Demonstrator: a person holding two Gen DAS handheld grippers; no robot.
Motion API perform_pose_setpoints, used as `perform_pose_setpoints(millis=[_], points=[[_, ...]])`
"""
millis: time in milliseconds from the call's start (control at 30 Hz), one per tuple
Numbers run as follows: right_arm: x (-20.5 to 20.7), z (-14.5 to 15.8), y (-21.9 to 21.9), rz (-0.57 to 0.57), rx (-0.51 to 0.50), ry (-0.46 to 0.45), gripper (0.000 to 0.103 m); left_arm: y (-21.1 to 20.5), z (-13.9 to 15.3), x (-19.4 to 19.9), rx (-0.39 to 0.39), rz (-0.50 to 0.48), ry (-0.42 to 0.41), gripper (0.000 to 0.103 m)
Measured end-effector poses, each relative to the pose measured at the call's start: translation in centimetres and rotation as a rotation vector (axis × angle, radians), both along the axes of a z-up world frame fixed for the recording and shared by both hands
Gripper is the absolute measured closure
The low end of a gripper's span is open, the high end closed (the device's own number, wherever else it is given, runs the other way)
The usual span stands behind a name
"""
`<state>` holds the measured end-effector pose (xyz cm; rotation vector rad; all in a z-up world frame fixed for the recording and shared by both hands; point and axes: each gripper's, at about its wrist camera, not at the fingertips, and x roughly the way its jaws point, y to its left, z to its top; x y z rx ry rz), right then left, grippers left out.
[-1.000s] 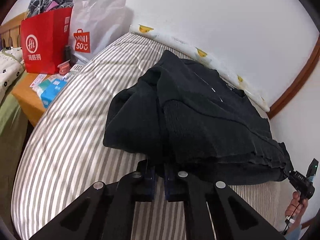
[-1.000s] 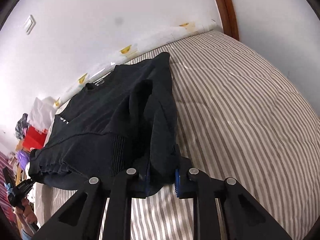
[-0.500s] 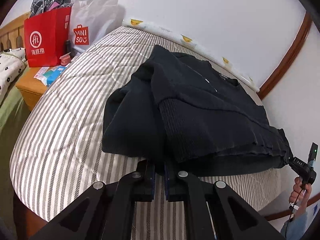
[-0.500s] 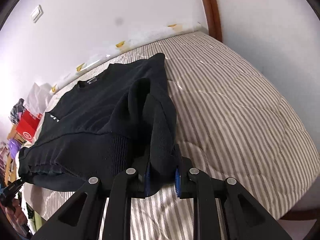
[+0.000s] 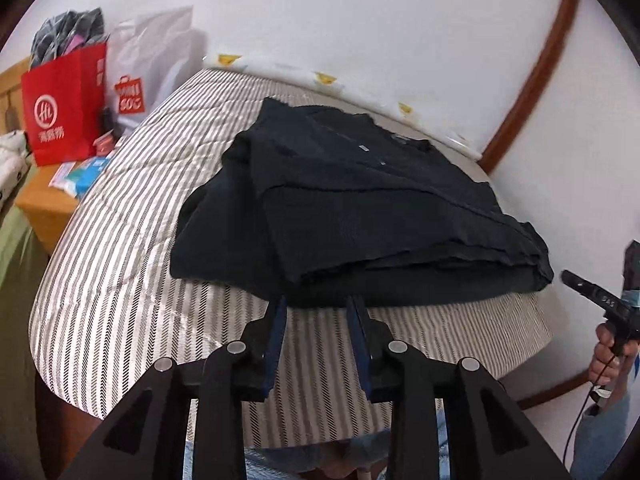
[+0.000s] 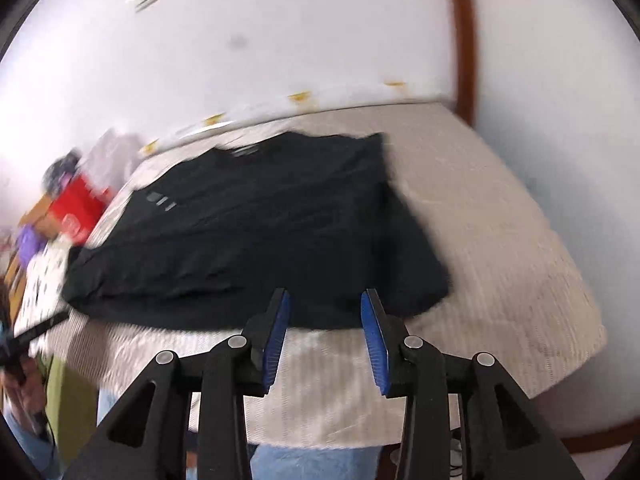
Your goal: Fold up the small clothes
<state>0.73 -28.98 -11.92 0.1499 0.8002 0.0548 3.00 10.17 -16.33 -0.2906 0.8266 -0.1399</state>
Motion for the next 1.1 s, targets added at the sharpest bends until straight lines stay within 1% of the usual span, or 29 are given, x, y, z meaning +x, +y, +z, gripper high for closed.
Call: perform_pose_setpoints(millis=[67,133,233,333,400,500,567,600,633,700,800,833,867,1000,1100], points=[[0.6,-0.7,1.6,0.039,0.005,0.016,0.066,-0.2,0.1,0.2,0.003,-0.010,-0.002,0.073],[1.2,-1.6,2.4,0.055,0.017,0.033,0.066,-0.3,-0.1,0.6,-0.013,-0.024,0.014,0.073],[2.5,-2.8,2.8,0.048,0.040,0.066,0.066,-0.8,-0.3,1.0,-0.018,-0.039,0.018,0.073],[3.6,-3.3,3.0,0.027,0.032,0.068,0.069,-1.6,-0.2,1.7,0.002,-0.055,0.019,0.073],[4.0,-3.3,3.2,0.021,0.016,0.056,0.070,-2.1,-0.4,2.4,0.030,-0.065,0.031,0.073],[4.5,-3.5,3.7,0.005,-0.052,0.049,0.074,-2.9,-1.1,3.4,0.086,-0.061,0.059,0.073],[4.9,-3.5,4.0,0.000,-0.095,0.048,0.077,-3.4,-1.5,4.1,0.146,-0.042,0.082,0.073],[5.2,-3.5,4.1,-0.003,-0.117,0.044,0.078,-3.5,-1.6,4.3,0.163,-0.037,0.083,0.073],[5.4,-3.4,4.2,-0.003,-0.127,0.039,0.079,-3.6,-1.5,4.5,0.169,-0.033,0.078,0.073],[5.9,-3.0,4.0,-0.010,-0.134,0.028,0.080,-3.4,-0.5,4.5,0.153,-0.031,0.043,0.073],[6.8,-2.4,3.3,-0.013,-0.110,0.007,0.082,-3.2,0.9,4.8,0.154,-0.029,-0.010,0.073],[7.1,-2.3,3.2,-0.015,-0.107,0.005,0.082,-3.2,1.0,5.2,0.165,-0.026,-0.012,0.073],[7.6,-2.3,3.0,-0.019,-0.106,0.006,0.084,-3.0,1.1,5.9,0.173,-0.019,-0.009,0.073],[9.8,-2.2,2.2,-0.043,-0.089,0.002,0.086,-2.0,1.4,8.1,0.145,-0.001,-0.009,0.073],[11.6,-1.7,1.5,-0.054,-0.074,-0.011,0.086,-1.8,1.7,10.2,0.155,0.008,-0.020,0.073]])
